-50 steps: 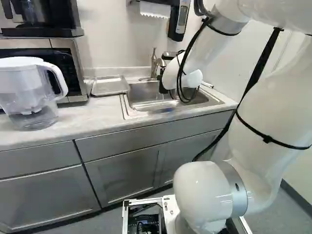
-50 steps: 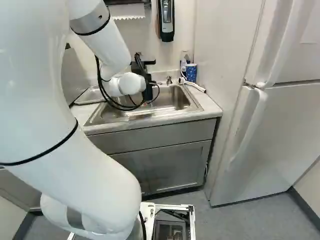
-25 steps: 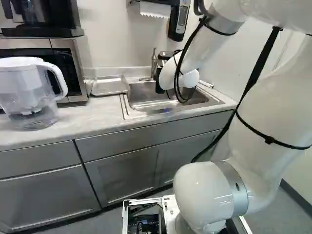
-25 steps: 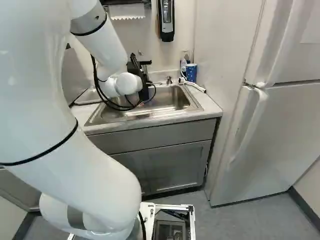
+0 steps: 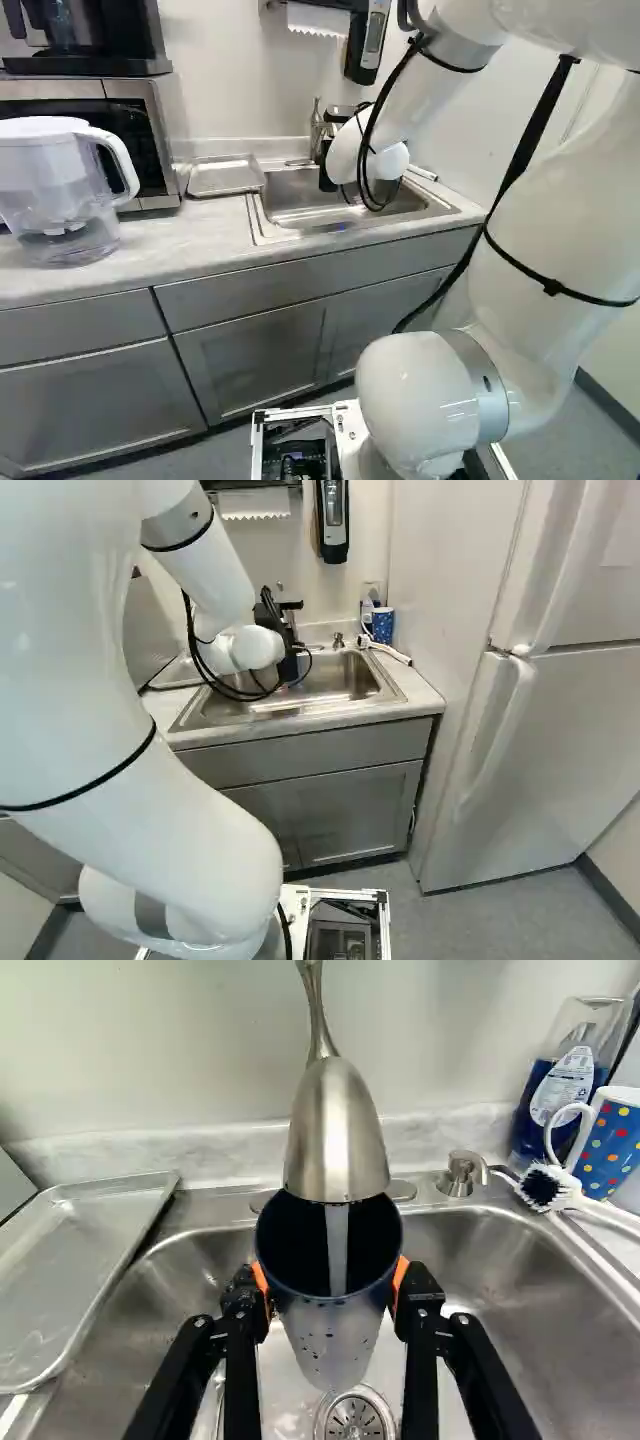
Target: Rinse the cup and place it in the tray
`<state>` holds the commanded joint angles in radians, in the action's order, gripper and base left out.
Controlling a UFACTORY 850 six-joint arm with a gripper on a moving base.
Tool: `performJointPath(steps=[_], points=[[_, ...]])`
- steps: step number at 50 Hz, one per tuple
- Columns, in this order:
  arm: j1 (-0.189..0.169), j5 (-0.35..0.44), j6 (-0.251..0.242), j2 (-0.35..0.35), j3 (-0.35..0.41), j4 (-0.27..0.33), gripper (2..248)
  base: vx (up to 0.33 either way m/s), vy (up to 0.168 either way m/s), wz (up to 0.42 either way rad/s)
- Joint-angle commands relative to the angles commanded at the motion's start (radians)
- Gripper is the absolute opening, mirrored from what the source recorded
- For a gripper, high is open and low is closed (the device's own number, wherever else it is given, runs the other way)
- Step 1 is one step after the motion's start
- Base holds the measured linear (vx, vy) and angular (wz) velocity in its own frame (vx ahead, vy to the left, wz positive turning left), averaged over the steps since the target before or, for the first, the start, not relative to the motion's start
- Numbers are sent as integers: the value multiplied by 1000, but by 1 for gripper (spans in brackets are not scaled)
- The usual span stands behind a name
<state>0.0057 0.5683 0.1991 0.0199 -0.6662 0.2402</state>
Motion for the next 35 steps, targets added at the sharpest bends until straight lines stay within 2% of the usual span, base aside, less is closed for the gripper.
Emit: performJointPath(steps=[35], points=[[0, 0, 0, 0, 0, 0, 126, 0, 0, 0]])
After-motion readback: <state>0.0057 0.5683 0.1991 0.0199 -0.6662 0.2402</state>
